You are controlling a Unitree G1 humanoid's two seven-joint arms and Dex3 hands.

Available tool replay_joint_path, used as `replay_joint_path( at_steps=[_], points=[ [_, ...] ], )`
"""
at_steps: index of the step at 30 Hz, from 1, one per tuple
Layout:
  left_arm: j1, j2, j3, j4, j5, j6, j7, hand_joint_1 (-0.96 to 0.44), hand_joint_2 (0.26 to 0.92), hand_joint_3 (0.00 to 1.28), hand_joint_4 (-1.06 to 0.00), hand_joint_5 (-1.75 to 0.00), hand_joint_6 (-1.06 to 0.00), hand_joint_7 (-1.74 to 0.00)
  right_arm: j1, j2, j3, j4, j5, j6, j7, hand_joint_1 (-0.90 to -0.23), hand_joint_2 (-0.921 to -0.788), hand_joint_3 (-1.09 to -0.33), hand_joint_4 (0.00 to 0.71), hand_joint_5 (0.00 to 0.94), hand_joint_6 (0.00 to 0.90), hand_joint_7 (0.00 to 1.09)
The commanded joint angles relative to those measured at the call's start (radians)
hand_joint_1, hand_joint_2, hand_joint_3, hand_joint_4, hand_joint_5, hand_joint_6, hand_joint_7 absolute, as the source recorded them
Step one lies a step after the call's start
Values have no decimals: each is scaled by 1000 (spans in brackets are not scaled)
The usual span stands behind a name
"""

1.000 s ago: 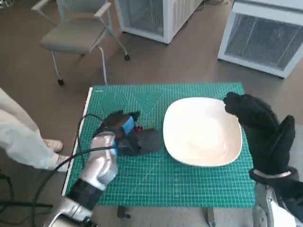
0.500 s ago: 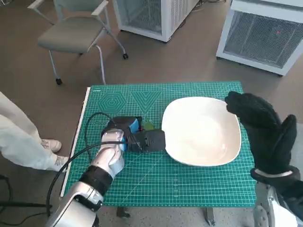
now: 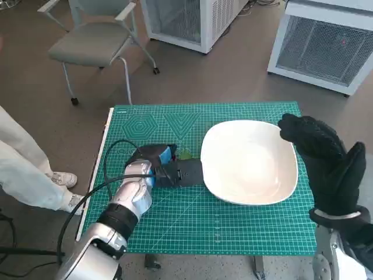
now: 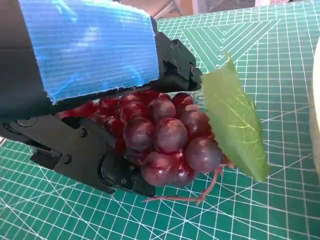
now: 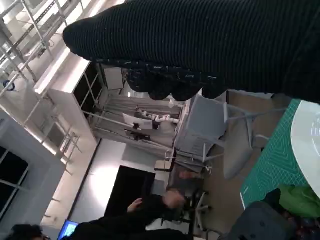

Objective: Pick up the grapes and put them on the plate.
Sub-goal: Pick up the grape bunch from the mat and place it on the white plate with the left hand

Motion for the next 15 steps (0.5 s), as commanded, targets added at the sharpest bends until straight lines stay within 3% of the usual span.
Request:
replay_joint_path(
  at_steps=[1,2,4,6,8,11,15],
  points=[
    [-24,2,-3,32,-17,-23,21,-90,814,8,-277,-52,-386,-14,16,-2,2,16,-12,0,5,-500,-921,-573,311,462,187,898],
    [-25,3,-1,38,-20,-30,28,-38,824,26,-332,-191,-396,-16,15,-2,2,17,-12,-1,5,-500,-921,-573,311,462,187,898],
    [-25,4,2,47,-26,-44,48,111,846,110,-430,-632,-417,-17,14,-3,2,18,-12,-2,6,-500,-921,-573,311,462,187,898],
    [-22,6,4,49,-29,-57,73,255,793,357,-463,-1126,-434,-15,14,-4,1,19,-12,-3,5,-500,-921,-572,311,462,187,897],
    [-13,7,2,45,-28,-67,102,324,706,629,-434,-1428,-447,-14,13,-5,1,20,-13,-3,5,-500,-921,-572,311,462,188,897],
    [2,12,-3,32,-27,-82,138,362,677,785,-379,-1642,-468,-18,12,-7,0,21,-13,-4,5,-500,-921,-572,312,462,188,896],
    [16,22,-4,14,-35,-101,150,372,690,811,-342,-1722,-501,-30,12,-9,-1,23,-10,-5,8,-500,-921,-572,312,462,189,895]
  ],
)
